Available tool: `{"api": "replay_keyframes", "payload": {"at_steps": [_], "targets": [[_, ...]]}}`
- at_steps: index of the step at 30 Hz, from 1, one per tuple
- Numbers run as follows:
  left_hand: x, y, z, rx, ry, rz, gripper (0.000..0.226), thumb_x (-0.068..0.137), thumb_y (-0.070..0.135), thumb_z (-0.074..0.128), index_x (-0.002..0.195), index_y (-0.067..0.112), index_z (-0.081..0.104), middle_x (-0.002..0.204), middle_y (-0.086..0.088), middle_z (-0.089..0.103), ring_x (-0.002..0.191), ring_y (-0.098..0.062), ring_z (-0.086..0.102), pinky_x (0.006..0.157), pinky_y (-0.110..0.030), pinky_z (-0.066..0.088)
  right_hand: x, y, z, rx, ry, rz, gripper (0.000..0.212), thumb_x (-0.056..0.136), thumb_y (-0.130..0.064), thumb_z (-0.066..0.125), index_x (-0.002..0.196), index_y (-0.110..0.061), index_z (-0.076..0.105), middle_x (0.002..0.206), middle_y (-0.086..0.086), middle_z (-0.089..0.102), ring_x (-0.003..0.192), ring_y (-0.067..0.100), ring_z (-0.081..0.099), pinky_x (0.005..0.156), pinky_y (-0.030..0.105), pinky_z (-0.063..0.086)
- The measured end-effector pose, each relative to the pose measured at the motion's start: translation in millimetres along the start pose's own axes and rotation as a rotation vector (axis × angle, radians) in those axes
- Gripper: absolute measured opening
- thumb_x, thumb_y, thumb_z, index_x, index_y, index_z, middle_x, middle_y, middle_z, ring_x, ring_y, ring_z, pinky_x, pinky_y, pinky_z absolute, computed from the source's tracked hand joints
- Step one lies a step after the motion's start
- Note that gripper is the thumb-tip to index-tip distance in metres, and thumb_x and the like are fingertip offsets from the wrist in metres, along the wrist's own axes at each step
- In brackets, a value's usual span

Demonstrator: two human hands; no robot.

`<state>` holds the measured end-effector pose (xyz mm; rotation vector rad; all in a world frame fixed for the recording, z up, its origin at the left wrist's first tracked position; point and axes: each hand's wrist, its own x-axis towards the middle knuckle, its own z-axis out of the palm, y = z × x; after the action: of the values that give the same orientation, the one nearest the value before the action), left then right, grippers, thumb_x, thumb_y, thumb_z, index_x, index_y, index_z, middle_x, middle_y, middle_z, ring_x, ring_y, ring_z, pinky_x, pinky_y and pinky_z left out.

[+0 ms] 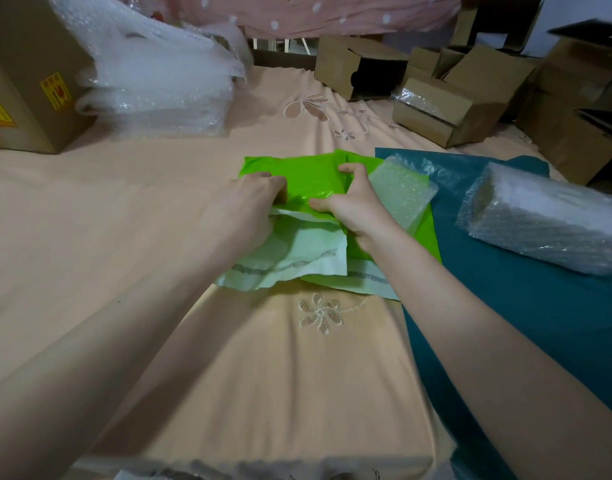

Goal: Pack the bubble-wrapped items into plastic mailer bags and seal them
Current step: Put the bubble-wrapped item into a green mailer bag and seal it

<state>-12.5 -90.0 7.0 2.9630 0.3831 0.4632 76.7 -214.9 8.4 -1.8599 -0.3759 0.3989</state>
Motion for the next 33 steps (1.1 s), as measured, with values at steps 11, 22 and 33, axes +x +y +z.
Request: {"api": "replay_keyframes", "payload": {"at_steps": [11,22,33], "targets": [[5.2,0.6,-5.0,-0.043,0.023,-0.037,0.019,0.076,0.002,0.057,0.091,0.013,0.055,0.1,-0.011,0.056,0.093,-0.036,0.055,0.063,-0.035,0.033,-12.5,-2.9,-2.0,-0.339,0.073,-0.226,0.058,0.08,-0.032,0.071,0.126,-0.013,0.041,0.11,0.001,0.041,0.095,0.013,0.048,0.071,0.023,0.046],[-3.7,9.6,-35.4,-0.266,0.017,0.005,0.021,0.084,0.02,0.057,0.1,0.018,0.071,0.095,-0.008,0.069,0.09,-0.029,0.058,0.068,-0.03,0.04,-81.6,-24.8,7.3,-0.888,-0.068,-0.808,0.028,0.082,-0.012,0.042,0.084,-0.004,0.068,0.088,0.013,0.069,0.085,0.033,0.062,0.073,0.038,0.048],[2.2,9.6,-34.0,-0.371,-0.035,0.025,0.023,0.096,0.016,0.042,0.106,0.009,0.062,0.101,-0.013,0.065,0.096,-0.03,0.056,0.072,-0.032,0.037,-45.8,11.5,24.0,-1.377,-0.199,-0.559,0.057,0.098,-0.028,0.027,0.145,0.003,0.019,0.151,0.02,0.027,0.14,0.028,0.025,0.114,0.043,0.015]]}}
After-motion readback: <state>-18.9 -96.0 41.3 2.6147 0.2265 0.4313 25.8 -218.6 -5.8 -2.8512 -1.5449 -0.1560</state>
